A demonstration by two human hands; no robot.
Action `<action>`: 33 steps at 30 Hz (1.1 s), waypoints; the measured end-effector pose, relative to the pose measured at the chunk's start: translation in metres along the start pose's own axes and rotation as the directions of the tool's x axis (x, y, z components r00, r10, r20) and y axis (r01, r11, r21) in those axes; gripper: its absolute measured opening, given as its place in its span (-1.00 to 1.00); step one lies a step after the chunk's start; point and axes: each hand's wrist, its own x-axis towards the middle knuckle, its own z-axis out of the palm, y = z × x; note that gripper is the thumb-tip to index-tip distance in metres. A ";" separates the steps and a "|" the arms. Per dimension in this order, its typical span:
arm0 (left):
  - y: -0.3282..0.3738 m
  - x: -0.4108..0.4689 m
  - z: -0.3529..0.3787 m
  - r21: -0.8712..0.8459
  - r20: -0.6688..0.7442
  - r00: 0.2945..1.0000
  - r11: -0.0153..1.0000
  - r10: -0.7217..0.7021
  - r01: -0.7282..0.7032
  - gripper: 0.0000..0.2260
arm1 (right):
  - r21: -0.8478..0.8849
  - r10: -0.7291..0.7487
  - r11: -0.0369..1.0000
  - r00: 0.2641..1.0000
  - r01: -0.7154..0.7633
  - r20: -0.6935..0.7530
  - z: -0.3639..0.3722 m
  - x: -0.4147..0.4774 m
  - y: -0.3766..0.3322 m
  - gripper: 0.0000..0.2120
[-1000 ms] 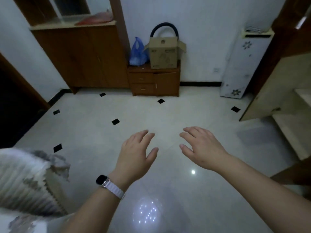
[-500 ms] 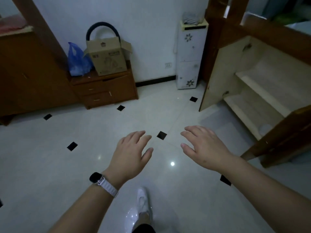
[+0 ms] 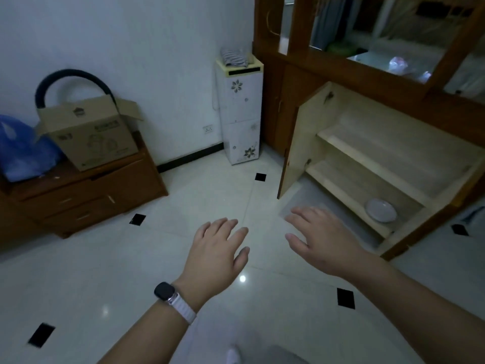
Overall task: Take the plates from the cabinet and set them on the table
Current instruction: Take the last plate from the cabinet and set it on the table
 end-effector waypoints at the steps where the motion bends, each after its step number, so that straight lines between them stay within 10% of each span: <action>1: -0.010 0.012 0.001 0.001 0.006 1.000 1.000 0.013 -0.013 -0.63 | 0.011 0.029 1.000 1.000 -0.029 0.003 0.001 0.009 -0.002 -0.54; 33: 0.049 0.479 0.118 -0.018 0.113 0.876 0.883 0.468 -0.469 -0.65 | 0.115 0.445 0.890 0.895 -0.441 -0.017 0.017 0.212 0.317 -0.52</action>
